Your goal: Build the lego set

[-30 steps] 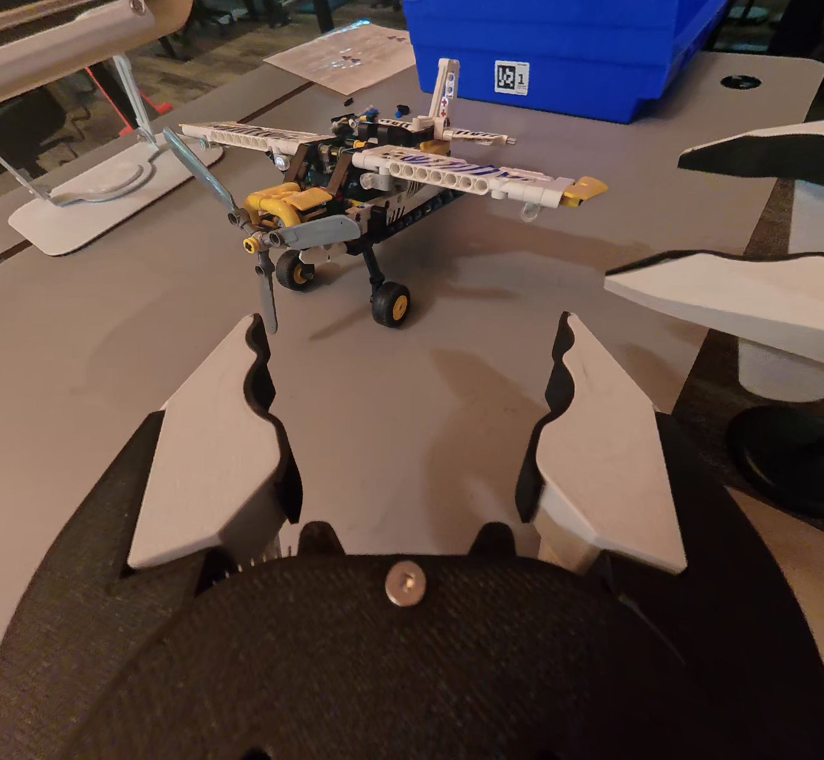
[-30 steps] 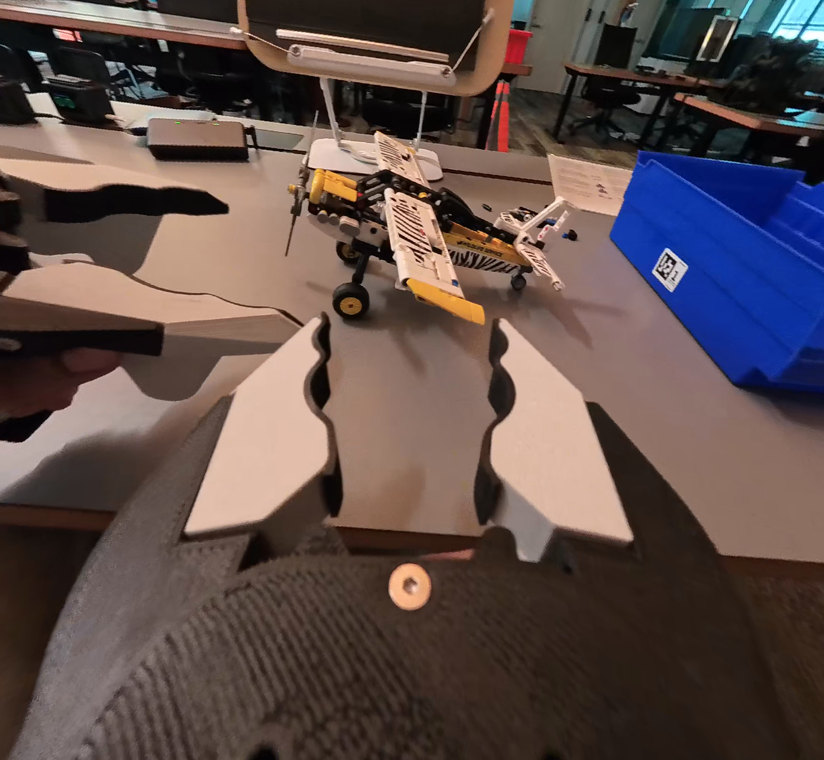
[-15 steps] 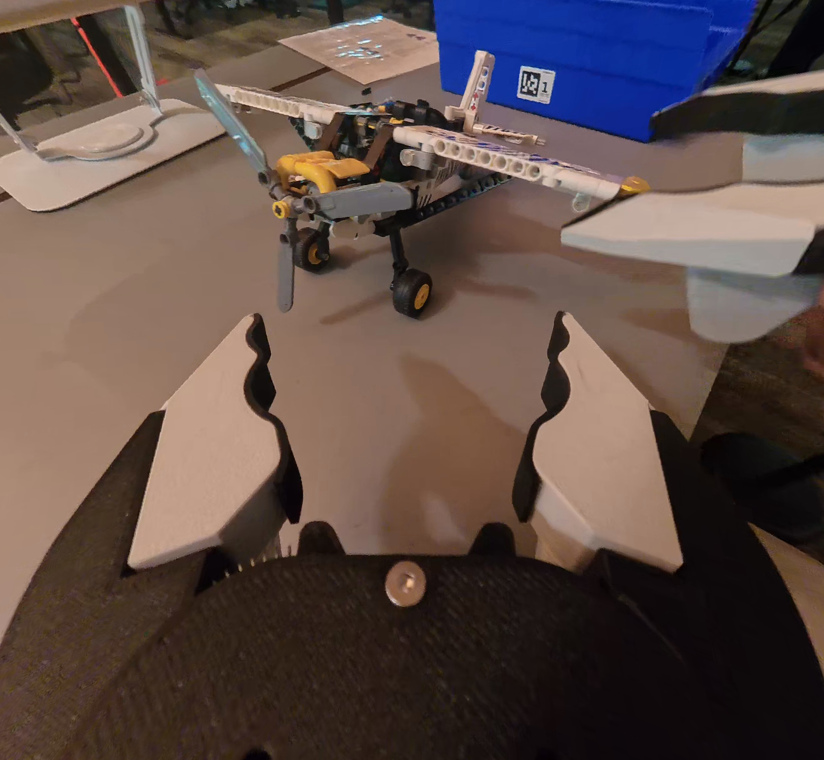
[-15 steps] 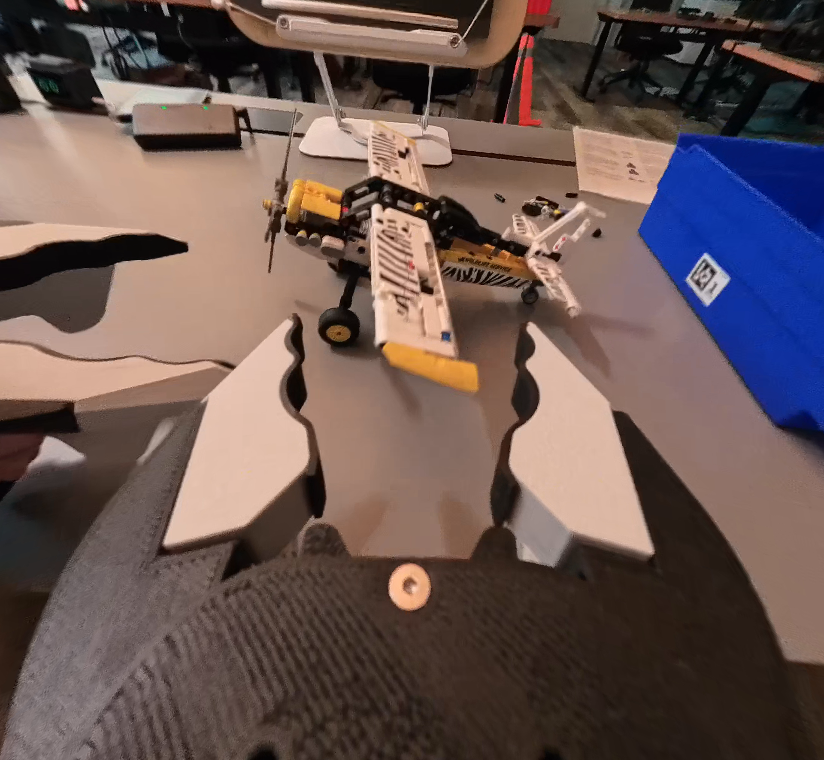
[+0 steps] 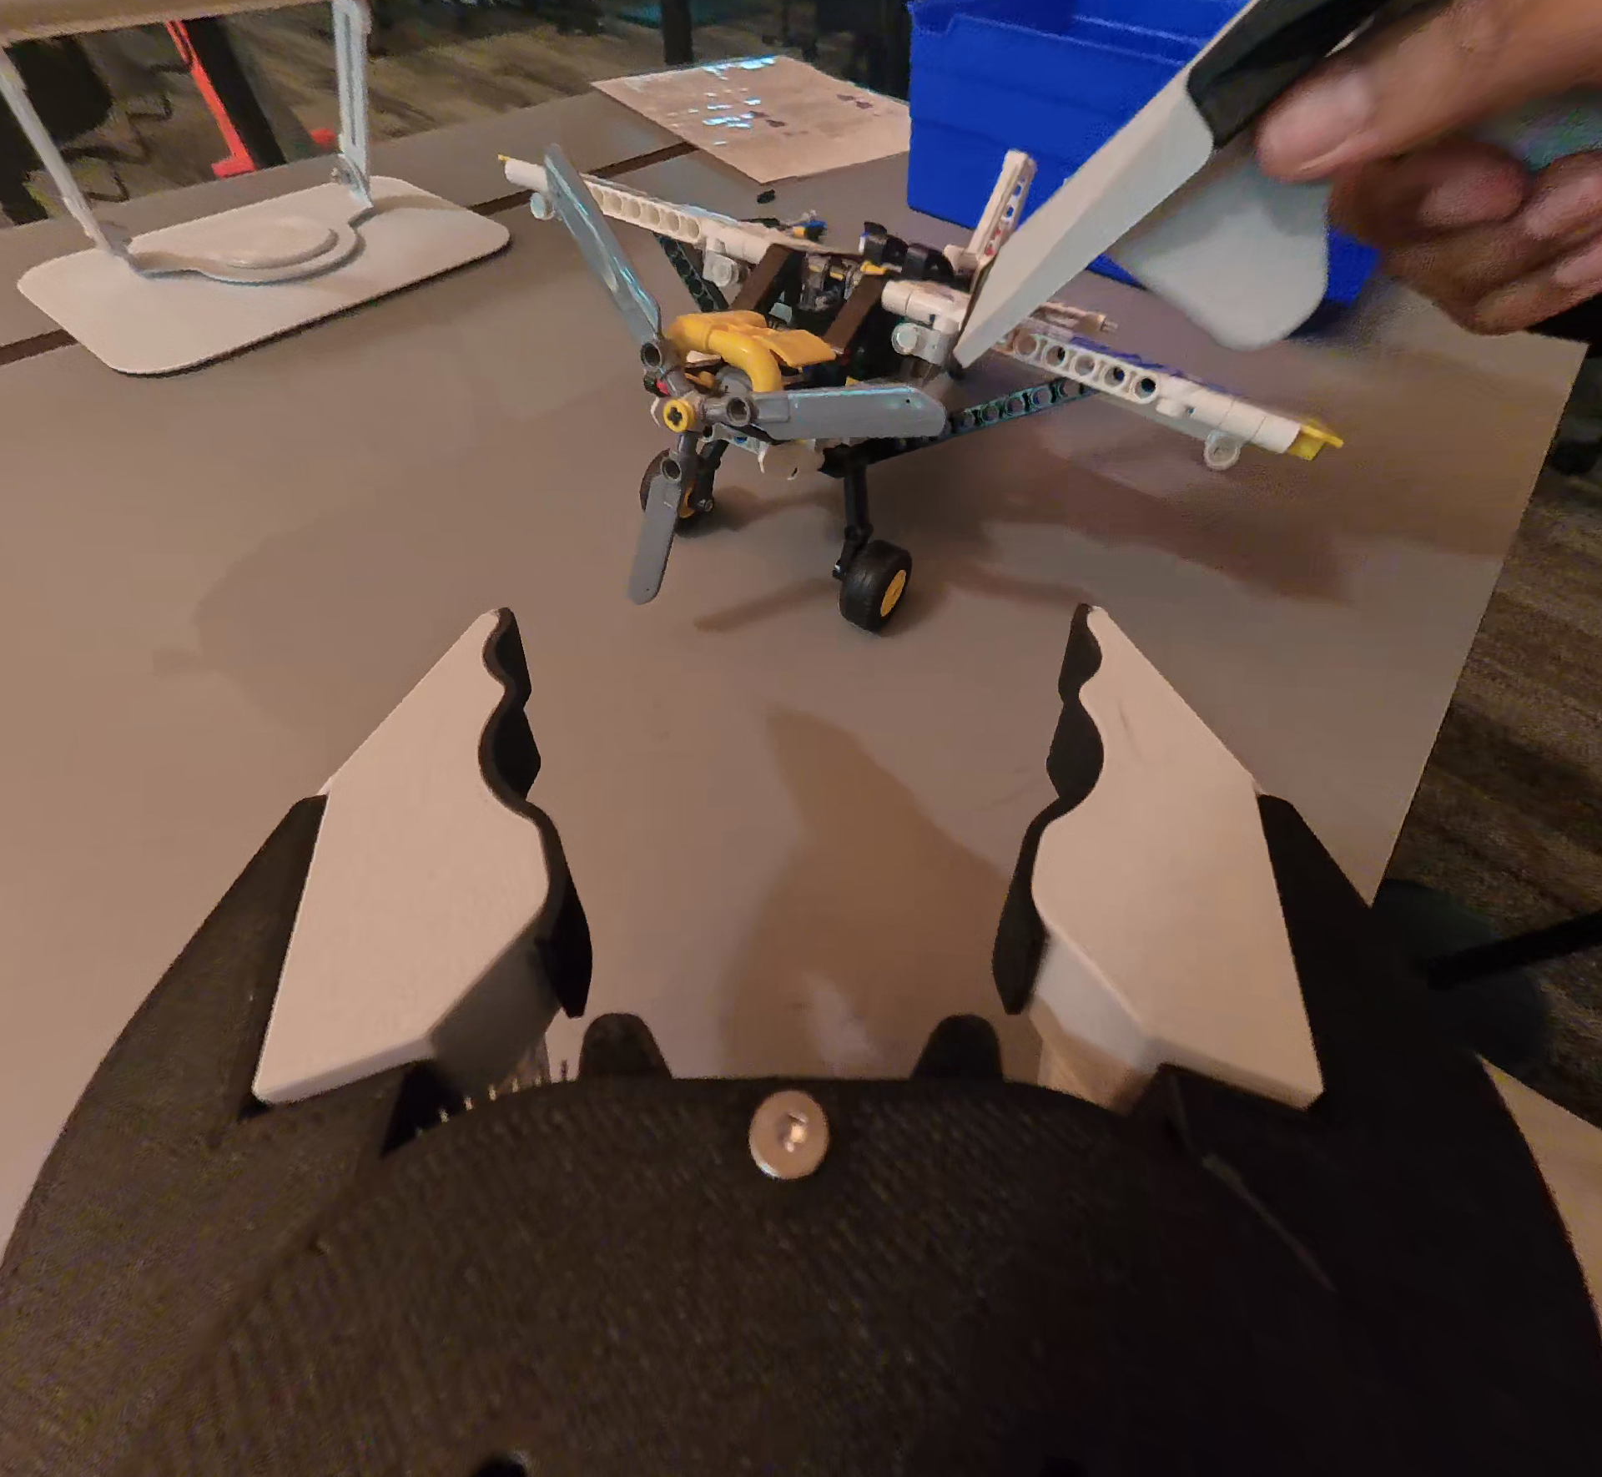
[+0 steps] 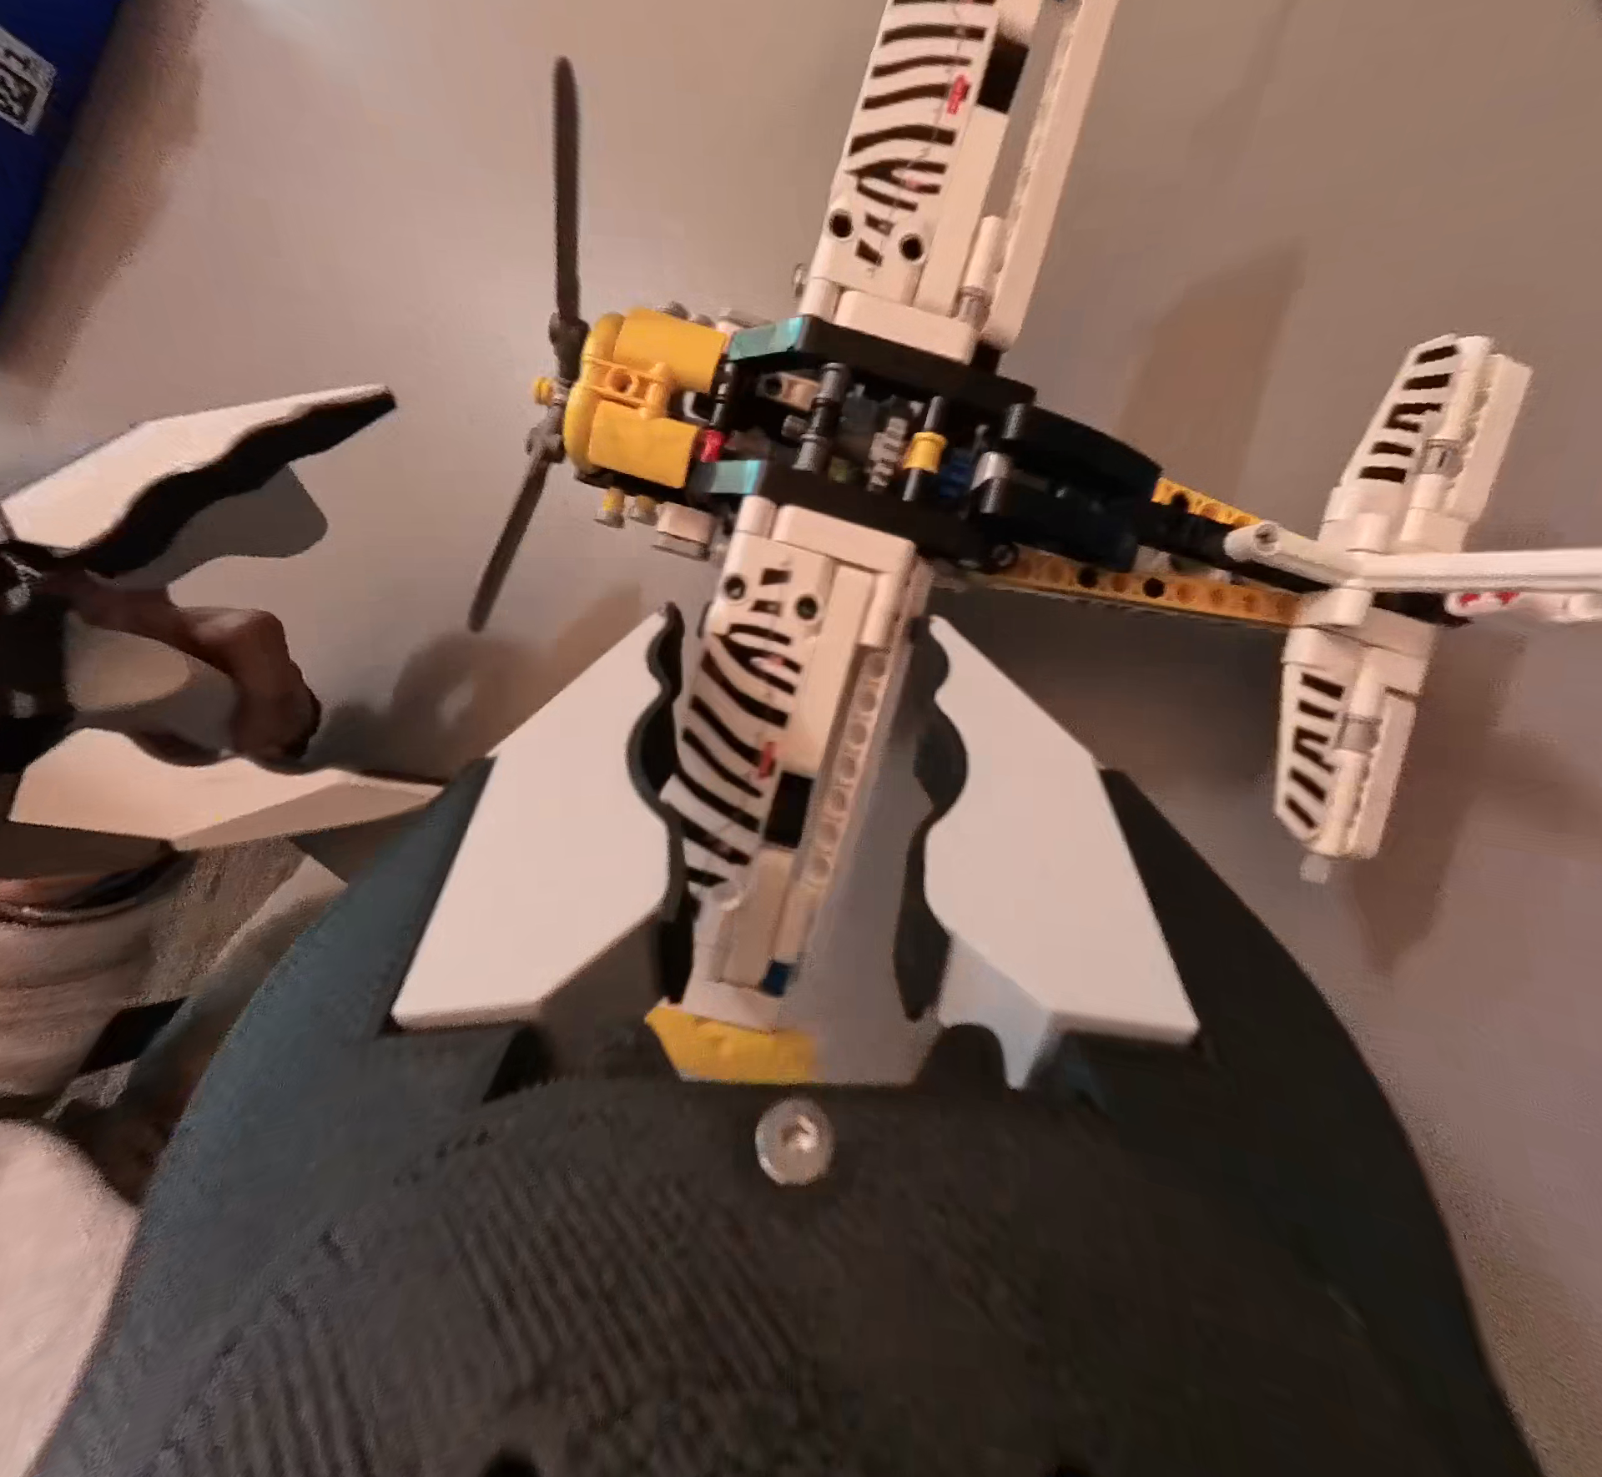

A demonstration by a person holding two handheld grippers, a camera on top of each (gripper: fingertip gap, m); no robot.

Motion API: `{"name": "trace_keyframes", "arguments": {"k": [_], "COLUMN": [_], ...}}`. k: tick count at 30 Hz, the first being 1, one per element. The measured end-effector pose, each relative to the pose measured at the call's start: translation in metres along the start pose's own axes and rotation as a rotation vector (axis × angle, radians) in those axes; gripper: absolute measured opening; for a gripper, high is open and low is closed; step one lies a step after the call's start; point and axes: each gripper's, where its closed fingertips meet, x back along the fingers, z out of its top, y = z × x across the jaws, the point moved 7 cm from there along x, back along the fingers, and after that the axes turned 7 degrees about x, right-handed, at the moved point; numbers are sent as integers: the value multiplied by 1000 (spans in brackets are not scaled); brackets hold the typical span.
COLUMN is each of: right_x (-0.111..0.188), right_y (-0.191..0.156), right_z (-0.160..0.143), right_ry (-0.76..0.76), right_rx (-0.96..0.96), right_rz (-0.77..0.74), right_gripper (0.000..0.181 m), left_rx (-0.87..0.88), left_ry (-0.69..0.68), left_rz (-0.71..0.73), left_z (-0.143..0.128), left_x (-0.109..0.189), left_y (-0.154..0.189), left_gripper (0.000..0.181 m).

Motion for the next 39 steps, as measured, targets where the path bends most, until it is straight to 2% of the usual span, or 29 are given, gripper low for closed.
{"name": "trace_keyframes", "arguments": {"k": [1, 11, 18, 23, 24, 25, 26, 27, 30, 33, 35, 36, 37, 39], "right_x": [-2, -11, -23, -28, -28, -26, -24, -23, -14, 0, 1, 0, -1, -4], "right_y": [0, -13, -32, -48, -51, -53, -52, -48, -41, -57, -69, -72, -74, -75], "right_z": [1, 10, 20, 38, 41, 45, 50, 52, 54, 46, 27, 14, 2, -19], "right_ry": [-3, -81, -40, -23, -15, 0, 16, 13, 1, 83, 98, 77, 66, 61], "right_rx": [21, 145, 353, 499, 539, 580, 611, 644, 620, 572, 605, 633, 658, 684], "right_rz": [34, 134, 183, 271, 307, 340, 339, 324, 332, 337, 211, 118, 47, -37], "right_gripper": [50, 47, 44, 42, 35, 18, 8, 8, 21, 45, 74, 80, 84, 76], "left_rx": [5, 48, 140, 216, 223, 226, 226, 224, 216, 213, 222, 232, 242, 251], "left_ry": [5, 6, 123, 162, 159, 151, 139, 121, 50, 7, -3, -8, -15, -32], "left_rz": [2, 53, 79, 68, 65, 62, 56, 42, -21, -50, -82, -116, -156, -214], "left_z": [1, 8, 42, 46, 44, 42, 40, 37, 26, 14, 8, 5, 2, -3], "left_x": [1, 13, 59, 76, 76, 75, 74, 72, 64, 56, 52, 49, 47, 40], "left_y": [-1, -24, -60, -81, -83, -85, -85, -85, -79, -77, -75, -72, -68, -59], "left_gripper": [120, 119, 117, 116, 116, 116, 116, 115, 115, 115, 114, 113, 112, 110]}}
